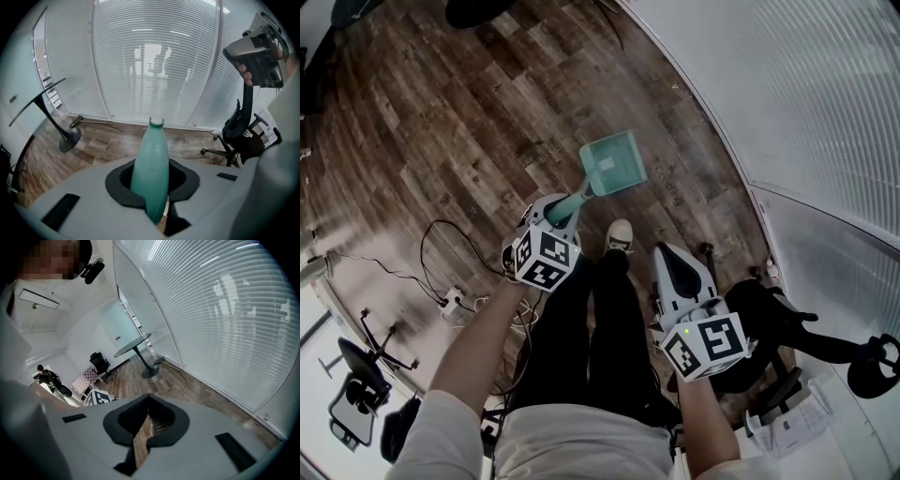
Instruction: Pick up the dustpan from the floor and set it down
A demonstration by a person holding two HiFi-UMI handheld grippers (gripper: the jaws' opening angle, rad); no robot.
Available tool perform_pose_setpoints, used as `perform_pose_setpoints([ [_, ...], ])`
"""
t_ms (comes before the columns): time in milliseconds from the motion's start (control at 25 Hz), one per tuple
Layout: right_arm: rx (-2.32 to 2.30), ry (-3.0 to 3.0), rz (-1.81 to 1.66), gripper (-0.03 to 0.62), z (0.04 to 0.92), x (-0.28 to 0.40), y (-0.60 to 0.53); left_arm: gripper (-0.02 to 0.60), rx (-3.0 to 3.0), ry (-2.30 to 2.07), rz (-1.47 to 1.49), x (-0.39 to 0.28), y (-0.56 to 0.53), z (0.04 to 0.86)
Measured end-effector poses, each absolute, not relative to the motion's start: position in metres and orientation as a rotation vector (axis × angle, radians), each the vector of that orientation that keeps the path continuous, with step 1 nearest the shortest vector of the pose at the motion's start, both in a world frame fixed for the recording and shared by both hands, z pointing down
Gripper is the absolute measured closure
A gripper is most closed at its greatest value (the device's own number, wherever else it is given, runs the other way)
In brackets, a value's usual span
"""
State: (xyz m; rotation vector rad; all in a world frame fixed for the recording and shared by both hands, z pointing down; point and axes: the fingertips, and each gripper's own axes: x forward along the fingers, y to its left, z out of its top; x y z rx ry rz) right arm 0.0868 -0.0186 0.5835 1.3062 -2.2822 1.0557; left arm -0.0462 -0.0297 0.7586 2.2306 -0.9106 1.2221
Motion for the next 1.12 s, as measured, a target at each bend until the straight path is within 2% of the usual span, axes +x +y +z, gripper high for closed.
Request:
perform_pose_setpoints([
  [640, 1.304, -2.309, 1.043, 0.571, 0.573, 0.085, -0.019, 0.506, 2.280, -0.994, 1.169, -0.051, -0.032, 0.734],
  [1120, 1.319, -2.356, 0.953, 0.571, 0.518, 0.089, -0.031, 0.506, 2.267, -1.044, 1.131, -0.067, -0.027, 0.677],
])
